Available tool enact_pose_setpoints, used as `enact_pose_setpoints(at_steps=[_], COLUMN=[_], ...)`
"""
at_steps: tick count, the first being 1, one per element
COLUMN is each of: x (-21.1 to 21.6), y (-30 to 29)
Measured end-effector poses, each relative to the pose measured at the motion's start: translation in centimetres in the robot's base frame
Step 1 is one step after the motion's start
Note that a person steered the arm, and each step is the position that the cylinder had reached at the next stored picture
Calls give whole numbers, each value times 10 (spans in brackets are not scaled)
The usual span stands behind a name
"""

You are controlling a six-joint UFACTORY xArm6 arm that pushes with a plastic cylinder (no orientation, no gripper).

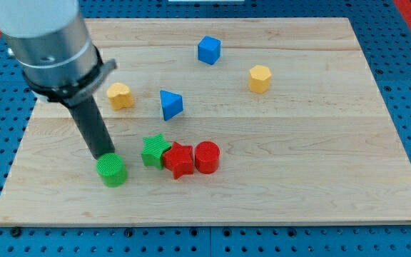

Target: Slide the green circle closer to the green star

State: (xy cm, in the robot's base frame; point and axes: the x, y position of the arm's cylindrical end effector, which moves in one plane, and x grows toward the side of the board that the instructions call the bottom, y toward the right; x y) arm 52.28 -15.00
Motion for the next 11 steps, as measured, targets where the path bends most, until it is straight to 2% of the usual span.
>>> enact_pose_setpoints(at_steps=[1,2,3,4,5,8,9,10,11], x=[21,70,35,28,46,41,-20,-81,-99], y=[-55,-20,21,36,29,21,1,6,59])
